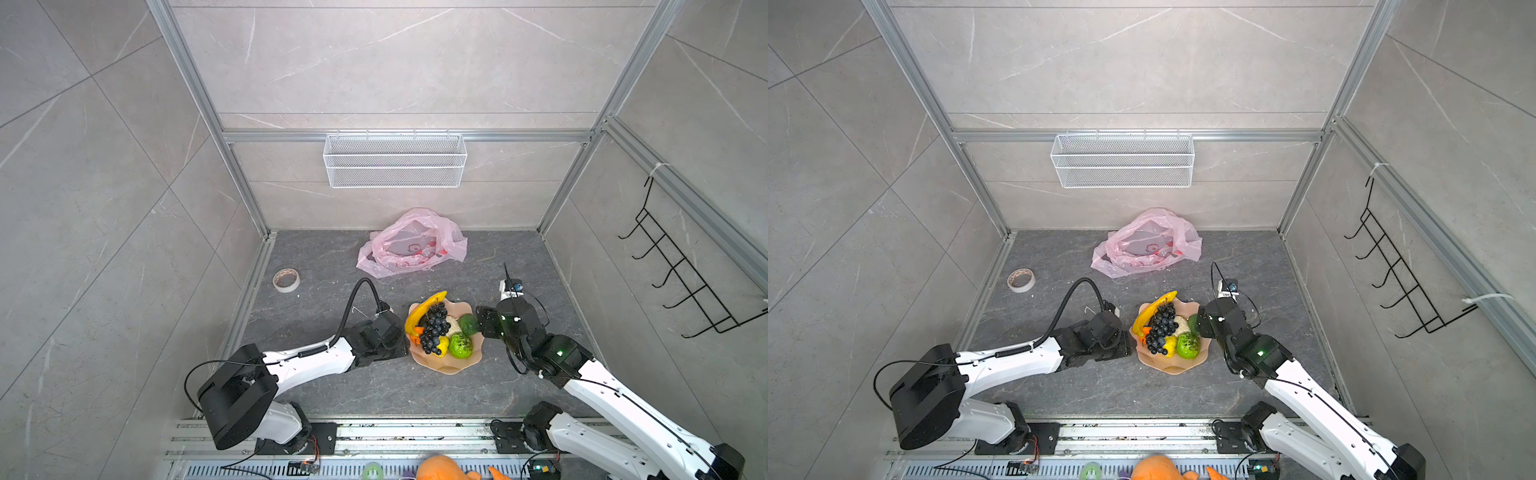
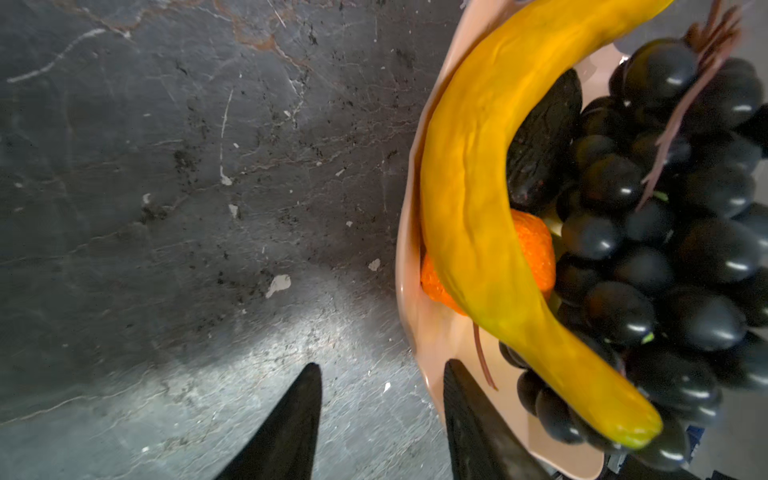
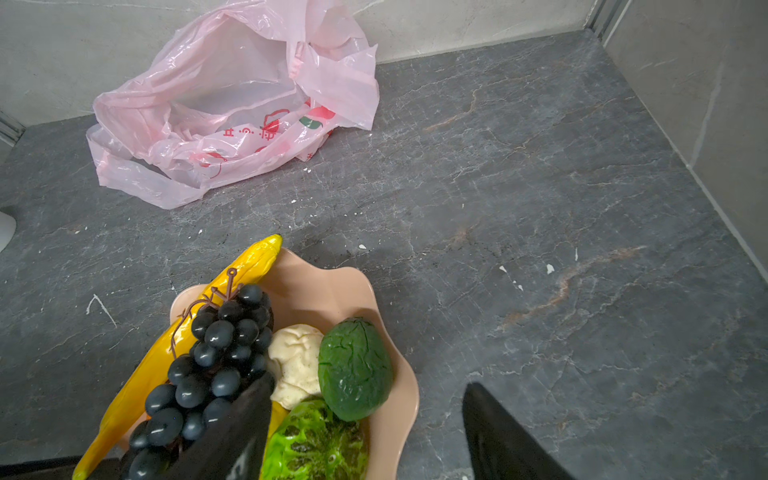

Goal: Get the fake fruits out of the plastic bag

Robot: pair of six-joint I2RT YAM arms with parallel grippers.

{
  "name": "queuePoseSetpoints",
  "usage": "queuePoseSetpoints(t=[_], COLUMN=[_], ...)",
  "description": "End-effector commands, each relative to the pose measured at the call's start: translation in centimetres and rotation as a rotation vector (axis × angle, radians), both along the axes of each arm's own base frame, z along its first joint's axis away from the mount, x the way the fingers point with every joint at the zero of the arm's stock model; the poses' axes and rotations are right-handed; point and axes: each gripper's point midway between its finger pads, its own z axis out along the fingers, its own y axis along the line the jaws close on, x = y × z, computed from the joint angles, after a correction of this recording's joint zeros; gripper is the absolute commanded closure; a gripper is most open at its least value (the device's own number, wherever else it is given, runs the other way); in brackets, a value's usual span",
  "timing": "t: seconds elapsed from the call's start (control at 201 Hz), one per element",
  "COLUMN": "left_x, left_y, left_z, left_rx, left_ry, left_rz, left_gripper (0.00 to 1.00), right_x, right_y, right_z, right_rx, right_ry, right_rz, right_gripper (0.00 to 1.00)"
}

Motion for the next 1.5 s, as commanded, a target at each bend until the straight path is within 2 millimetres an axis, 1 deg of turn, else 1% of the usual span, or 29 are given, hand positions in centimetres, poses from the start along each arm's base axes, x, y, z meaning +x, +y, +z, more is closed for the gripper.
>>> queuePoseSetpoints(t=[0.0,0.124,0.289,0.408,0.583,0.672,0.802,0.971,1.051,1.225,1.384,1.439,1.494], left_x=[0.8,1.1,1.4,1.7,1.9,2.2,2.5,3.2,3.7,5.0,6.1,6.3,6.6], left_y=[-1.4,-1.9,-2.2,-2.1,-2.5,-2.1,-0.9,1.1,2.5,6.3,9.7,10.6,11.0], left_z=[0.4,-0.2,-0.4,-0.4,-0.5,-0.7,-1.1,-1.4,-1.4,-1.1,-1.5,-1.7,-1.6], left_rx=[-0.066,-0.042,-0.037,-0.039,-0.055,-0.045,0.008,0.023,0.038,0.071,0.077,0.076,0.071], left_ry=[-0.011,0.001,0.001,-0.013,-0.019,-0.023,-0.042,-0.057,-0.070,-0.101,-0.096,-0.099,-0.102], left_rz=[0.034,0.023,0.024,0.035,0.037,0.054,0.083,0.119,0.135,0.174,0.218,0.234,0.243], left_gripper=[0.55,0.64,0.77,0.82,0.89,0.93,0.96,0.98,0.98,0.98,0.98,0.98,0.98], right_x=[-0.1,-0.2,-0.2,-0.2,-0.1,-0.1,-0.2,-0.4,-0.5,-0.5,-0.4,-0.4,-0.4], right_y=[-0.1,-0.2,-0.2,-0.2,-0.3,-0.3,-0.5,-0.9,-1.0,-1.1,-1.1,-1.1,-1.1], right_z=[0.4,0.2,0.3,0.2,0.2,0.2,0.2,0.3,0.2,0.1,0.0,0.1,0.0], right_rx=[-0.001,-0.004,-0.011,-0.015,-0.026,-0.027,-0.030,-0.037,-0.040,-0.046,-0.046,-0.045,-0.046], right_ry=[-0.015,-0.011,-0.010,-0.007,-0.005,-0.003,-0.002,-0.004,-0.003,-0.001,0.001,0.001,0.002], right_rz=[0.007,0.008,0.011,0.010,0.008,0.007,0.001,-0.011,-0.012,-0.016,-0.019,-0.020,-0.021], right_gripper=[0.25,0.25,0.25,0.25,0.25,0.25,0.25,0.25,0.24,0.24,0.24,0.24,0.24])
